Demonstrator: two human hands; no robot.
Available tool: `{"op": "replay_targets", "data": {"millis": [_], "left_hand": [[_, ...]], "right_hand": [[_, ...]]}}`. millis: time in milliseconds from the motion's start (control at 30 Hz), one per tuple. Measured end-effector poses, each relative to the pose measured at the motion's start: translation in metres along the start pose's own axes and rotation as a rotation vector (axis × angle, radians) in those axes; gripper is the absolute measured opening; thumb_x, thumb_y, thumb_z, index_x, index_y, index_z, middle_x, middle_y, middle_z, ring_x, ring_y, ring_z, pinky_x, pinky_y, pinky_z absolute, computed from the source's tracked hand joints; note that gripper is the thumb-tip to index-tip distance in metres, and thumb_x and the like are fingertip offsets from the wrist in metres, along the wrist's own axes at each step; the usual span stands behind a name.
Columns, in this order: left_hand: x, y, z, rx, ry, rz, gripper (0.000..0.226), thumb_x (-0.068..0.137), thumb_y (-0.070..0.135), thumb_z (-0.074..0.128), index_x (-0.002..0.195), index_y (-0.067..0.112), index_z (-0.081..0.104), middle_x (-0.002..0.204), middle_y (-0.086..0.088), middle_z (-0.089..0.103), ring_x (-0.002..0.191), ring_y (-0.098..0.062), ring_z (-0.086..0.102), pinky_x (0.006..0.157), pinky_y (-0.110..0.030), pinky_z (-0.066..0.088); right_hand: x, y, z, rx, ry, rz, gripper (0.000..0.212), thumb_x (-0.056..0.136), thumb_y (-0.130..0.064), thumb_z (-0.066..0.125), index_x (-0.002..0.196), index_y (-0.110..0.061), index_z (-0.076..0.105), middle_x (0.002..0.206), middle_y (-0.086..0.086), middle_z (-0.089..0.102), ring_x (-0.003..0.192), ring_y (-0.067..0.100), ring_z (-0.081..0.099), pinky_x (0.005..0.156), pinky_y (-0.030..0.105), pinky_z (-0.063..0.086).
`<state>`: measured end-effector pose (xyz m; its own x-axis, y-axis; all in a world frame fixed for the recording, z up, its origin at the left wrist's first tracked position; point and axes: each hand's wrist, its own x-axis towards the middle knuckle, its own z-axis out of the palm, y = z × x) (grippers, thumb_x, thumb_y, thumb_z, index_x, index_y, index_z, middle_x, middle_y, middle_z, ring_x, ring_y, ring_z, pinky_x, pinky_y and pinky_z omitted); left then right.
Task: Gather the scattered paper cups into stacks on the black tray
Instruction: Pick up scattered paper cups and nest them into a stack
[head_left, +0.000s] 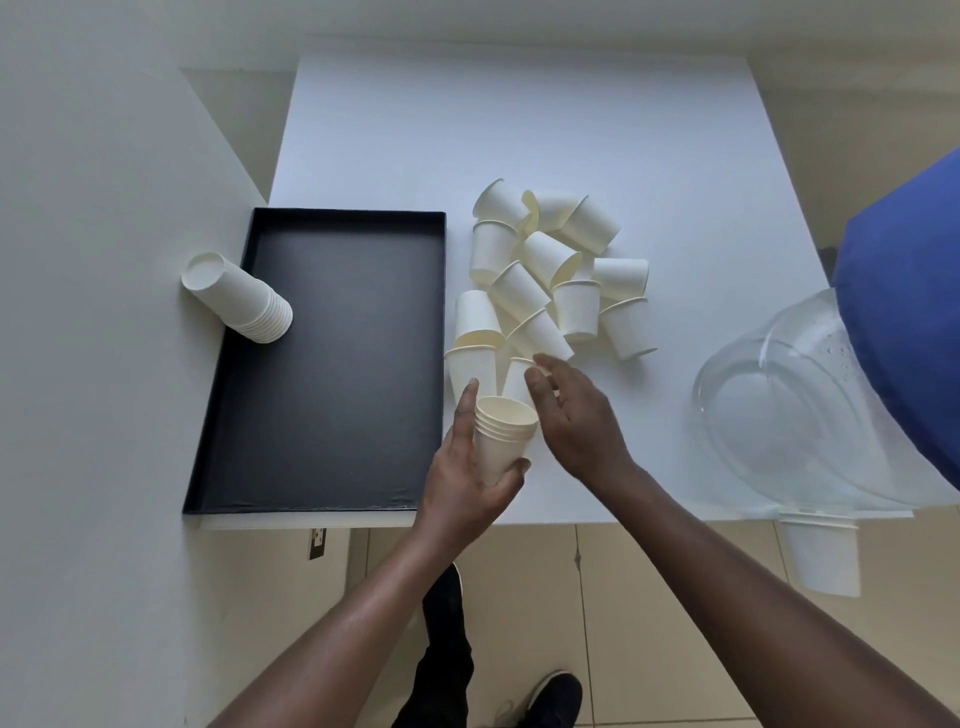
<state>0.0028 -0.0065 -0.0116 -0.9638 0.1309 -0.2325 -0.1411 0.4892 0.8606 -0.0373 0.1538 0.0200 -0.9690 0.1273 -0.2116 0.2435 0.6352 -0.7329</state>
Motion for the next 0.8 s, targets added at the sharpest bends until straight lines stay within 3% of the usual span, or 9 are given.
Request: {"op": "replay_targets", "data": {"millis": [67, 133, 200, 333, 500, 633, 700, 767, 800], "left_hand": [[-0.001, -0.004, -0.001, 0.02, 0.007, -0.012, 0.105, 0.085, 0.036, 0.077, 0.16, 0.044, 0.004, 0.144, -0.002, 0.056, 0.116, -0.022, 0.062, 0.095, -0.042, 0.056], [-0.003, -0.007, -0.001, 0.019, 0.006, -0.028, 0.105, 0.084, 0.035, 0.077, 0.16, 0.043, 0.005, 0.142, -0.002, 0.057, 0.114, -0.022, 0.063, 0.095, -0.041, 0.056], [-0.005, -0.01, -0.002, 0.016, -0.004, -0.044, 0.106, 0.084, 0.035, 0.078, 0.16, 0.042, 0.004, 0.143, -0.001, 0.055, 0.115, -0.021, 0.062, 0.095, -0.04, 0.056], [-0.009, -0.012, 0.0, 0.027, -0.019, -0.053, 0.106, 0.084, 0.037, 0.077, 0.16, 0.041, 0.004, 0.147, 0.002, 0.052, 0.12, -0.02, 0.059, 0.098, -0.039, 0.054], [-0.012, -0.017, 0.003, 0.066, -0.034, -0.064, 0.108, 0.082, 0.042, 0.075, 0.161, 0.037, 0.002, 0.155, 0.001, 0.046, 0.128, -0.022, 0.056, 0.101, -0.039, 0.051], [-0.014, -0.018, 0.004, 0.081, -0.04, -0.065, 0.109, 0.083, 0.042, 0.075, 0.161, 0.038, -0.001, 0.156, 0.002, 0.044, 0.129, -0.022, 0.054, 0.101, -0.037, 0.051], [-0.013, -0.016, 0.005, 0.07, -0.035, -0.067, 0.11, 0.083, 0.043, 0.075, 0.16, 0.04, -0.003, 0.154, 0.002, 0.047, 0.127, -0.022, 0.056, 0.1, -0.038, 0.052], [-0.01, -0.011, 0.006, 0.04, -0.029, -0.065, 0.111, 0.083, 0.043, 0.075, 0.159, 0.042, -0.005, 0.148, 0.003, 0.051, 0.122, -0.022, 0.059, 0.097, -0.042, 0.054], [-0.008, -0.009, 0.007, 0.025, -0.023, -0.063, 0.111, 0.083, 0.042, 0.075, 0.159, 0.043, -0.005, 0.146, 0.003, 0.053, 0.12, -0.022, 0.06, 0.097, -0.043, 0.055]], "right_hand": [[0.017, 0.003, 0.002, -0.231, -0.003, 0.069, 0.054, 0.099, -0.052, 0.048, 0.144, -0.023, 0.047, 0.105, 0.005, 0.071, 0.103, 0.028, 0.065, 0.084, 0.039, 0.052], [0.028, 0.007, 0.007, -0.426, -0.088, 0.116, 0.054, 0.098, -0.049, 0.053, 0.145, -0.023, 0.042, 0.112, 0.01, 0.07, 0.107, 0.035, 0.064, 0.082, 0.04, 0.05], [0.032, 0.012, 0.011, -0.464, -0.092, 0.111, 0.048, 0.096, -0.046, 0.056, 0.137, -0.022, 0.046, 0.115, 0.012, 0.068, 0.107, 0.036, 0.064, 0.076, 0.037, 0.045], [0.031, 0.018, 0.008, -0.393, -0.072, 0.131, 0.037, 0.097, -0.043, 0.058, 0.123, -0.018, 0.054, 0.11, 0.012, 0.069, 0.103, 0.037, 0.064, 0.078, 0.038, 0.048], [0.022, 0.014, -0.021, -0.139, -0.121, 0.16, 0.026, 0.101, -0.043, 0.055, 0.1, -0.018, 0.06, 0.102, 0.006, 0.072, 0.094, 0.029, 0.069, 0.082, 0.04, 0.055], [0.008, 0.002, -0.048, -0.096, 0.036, -0.011, 0.022, 0.1, -0.043, 0.057, 0.096, -0.021, 0.06, 0.098, -0.006, 0.068, 0.08, 0.012, 0.069, 0.065, 0.024, 0.049], [0.002, -0.005, -0.052, -0.079, 0.033, -0.07, 0.02, 0.099, -0.044, 0.059, 0.095, -0.024, 0.06, 0.095, -0.011, 0.066, 0.076, -0.001, 0.066, 0.059, 0.011, 0.042], [-0.003, -0.01, -0.048, -0.068, -0.032, -0.105, 0.019, 0.098, -0.043, 0.061, 0.096, -0.025, 0.061, 0.097, -0.009, 0.068, 0.08, 0.0, 0.066, 0.063, 0.009, 0.043], [-0.005, -0.011, -0.044, -0.074, -0.065, -0.118, 0.019, 0.098, -0.042, 0.062, 0.097, -0.024, 0.061, 0.099, -0.007, 0.069, 0.084, 0.006, 0.067, 0.068, 0.015, 0.048]]}}
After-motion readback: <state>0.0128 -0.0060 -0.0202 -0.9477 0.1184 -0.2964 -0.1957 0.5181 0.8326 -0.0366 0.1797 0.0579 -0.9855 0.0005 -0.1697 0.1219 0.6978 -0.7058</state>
